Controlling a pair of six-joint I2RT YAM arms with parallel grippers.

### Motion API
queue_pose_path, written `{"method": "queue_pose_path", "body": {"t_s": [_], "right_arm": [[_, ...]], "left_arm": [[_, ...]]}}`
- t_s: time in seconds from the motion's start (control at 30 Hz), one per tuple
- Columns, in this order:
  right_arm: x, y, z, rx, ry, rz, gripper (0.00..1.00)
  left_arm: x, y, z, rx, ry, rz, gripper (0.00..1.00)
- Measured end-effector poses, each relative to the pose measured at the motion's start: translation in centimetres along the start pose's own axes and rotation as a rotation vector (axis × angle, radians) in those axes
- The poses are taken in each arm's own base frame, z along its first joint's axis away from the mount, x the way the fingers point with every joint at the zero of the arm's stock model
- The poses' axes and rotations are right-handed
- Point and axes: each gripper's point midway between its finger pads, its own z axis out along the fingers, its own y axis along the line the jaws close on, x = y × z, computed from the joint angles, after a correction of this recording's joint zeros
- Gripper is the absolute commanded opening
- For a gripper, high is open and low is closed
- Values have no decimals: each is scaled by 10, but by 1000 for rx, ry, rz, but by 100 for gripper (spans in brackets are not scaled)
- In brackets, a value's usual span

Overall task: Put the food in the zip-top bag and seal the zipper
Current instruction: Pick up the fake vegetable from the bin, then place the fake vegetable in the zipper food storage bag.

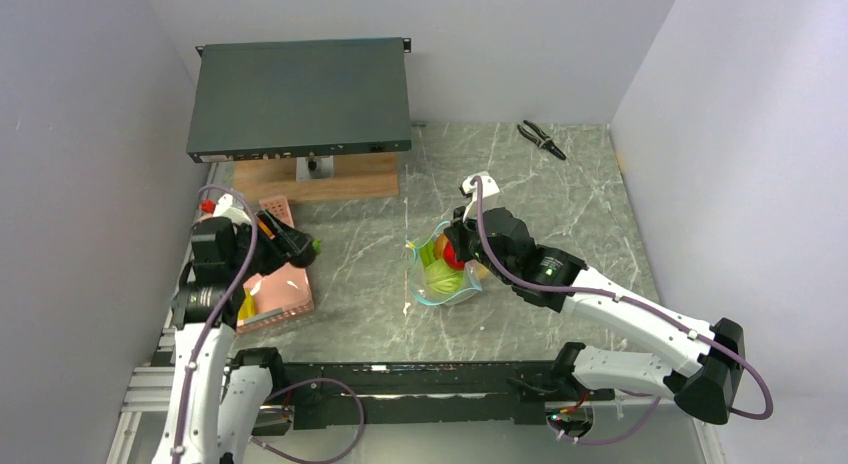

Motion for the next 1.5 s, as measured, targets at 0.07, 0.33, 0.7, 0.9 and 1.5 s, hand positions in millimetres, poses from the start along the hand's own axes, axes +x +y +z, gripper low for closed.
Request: {"method": "queue_pose_path", "body": {"t_s": [0.07,0.33,0.7,0.9,1.5], "right_arm": [[0,1,0,-4,1,0,0],[1,4,0,-20,7,10,0],[1,8,0,-40,7,29,0],[3,8,0,-42,12,38,0],[10,16,-5,-96,14,121,0]], "left_arm": [[5,-29,-7,184,-4,41,35],[62,-115,-33,688,162,233,33],[160,-182,-42,906,425,471,31],[189,-219,-34,838,436,626,35],[189,-216,23,581,315,559,55]]}}
